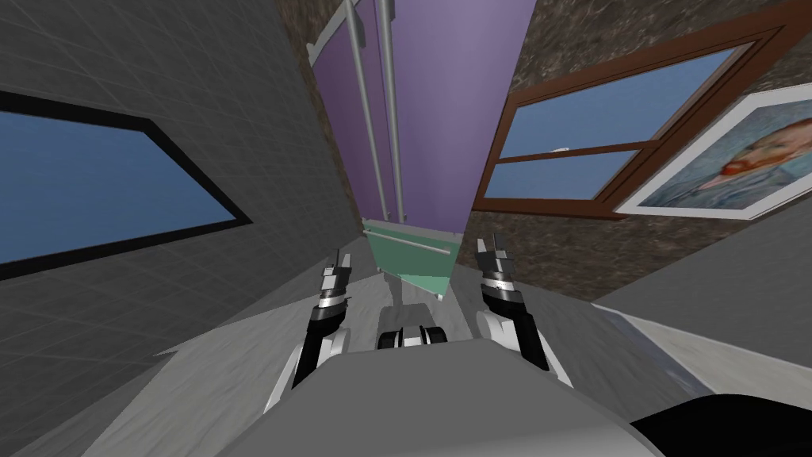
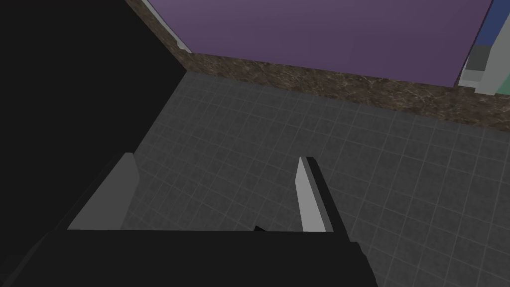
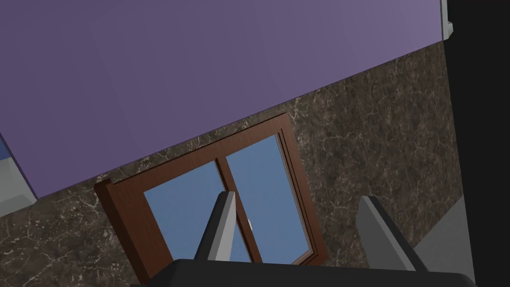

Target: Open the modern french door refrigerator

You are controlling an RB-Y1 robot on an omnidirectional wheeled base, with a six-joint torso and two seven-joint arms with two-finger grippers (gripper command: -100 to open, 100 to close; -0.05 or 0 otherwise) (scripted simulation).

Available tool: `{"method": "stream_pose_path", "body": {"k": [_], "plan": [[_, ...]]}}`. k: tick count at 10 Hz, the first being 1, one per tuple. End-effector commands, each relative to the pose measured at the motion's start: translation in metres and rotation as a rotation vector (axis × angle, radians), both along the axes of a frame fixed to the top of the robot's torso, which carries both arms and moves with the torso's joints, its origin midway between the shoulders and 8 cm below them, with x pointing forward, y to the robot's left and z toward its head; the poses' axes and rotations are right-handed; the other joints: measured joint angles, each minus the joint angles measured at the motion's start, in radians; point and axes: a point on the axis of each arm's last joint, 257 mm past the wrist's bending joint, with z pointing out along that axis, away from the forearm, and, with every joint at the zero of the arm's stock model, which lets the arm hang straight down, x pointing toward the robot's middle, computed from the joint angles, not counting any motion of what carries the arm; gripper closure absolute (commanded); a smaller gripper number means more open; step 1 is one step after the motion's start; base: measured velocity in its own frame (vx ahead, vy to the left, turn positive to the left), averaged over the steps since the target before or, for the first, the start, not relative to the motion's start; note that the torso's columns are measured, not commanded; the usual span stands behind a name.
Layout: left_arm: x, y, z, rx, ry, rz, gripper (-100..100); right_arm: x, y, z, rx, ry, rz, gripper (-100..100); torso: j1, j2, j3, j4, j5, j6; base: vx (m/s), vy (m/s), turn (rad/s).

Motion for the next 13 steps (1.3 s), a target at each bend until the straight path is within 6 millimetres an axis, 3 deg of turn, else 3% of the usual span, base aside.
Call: {"method": "stream_pose_path", "body": {"k": [1,3,8,13], "plan": [[0.000,0.000,0.000,0.000,0.000,0.000,0,0.002,0.004,0.000,-0.053,0.016,0.010,-100,0.000,0.074,-0.148,0.074,0.000,0.000,0.019,0.017,-0.024],[0.000,0.000,0.000,0.000,0.001,0.000,0,0.004,0.008,-0.002,-0.141,0.044,0.013,-100,0.001,0.115,-0.237,0.116,0.000,0.000,0.050,0.044,-0.041],[0.000,0.000,0.000,0.000,0.001,0.000,0,0.008,0.012,-0.012,-0.429,0.135,-0.041,-100,0.001,0.120,-0.242,0.120,0.000,0.000,0.088,0.091,-0.080],[0.000,0.000,0.000,0.000,0.001,0.000,0,0.011,0.002,-0.025,-0.766,0.229,-0.163,-100,0.000,0.121,-0.241,0.121,0.000,0.000,0.105,0.144,-0.126]]}}
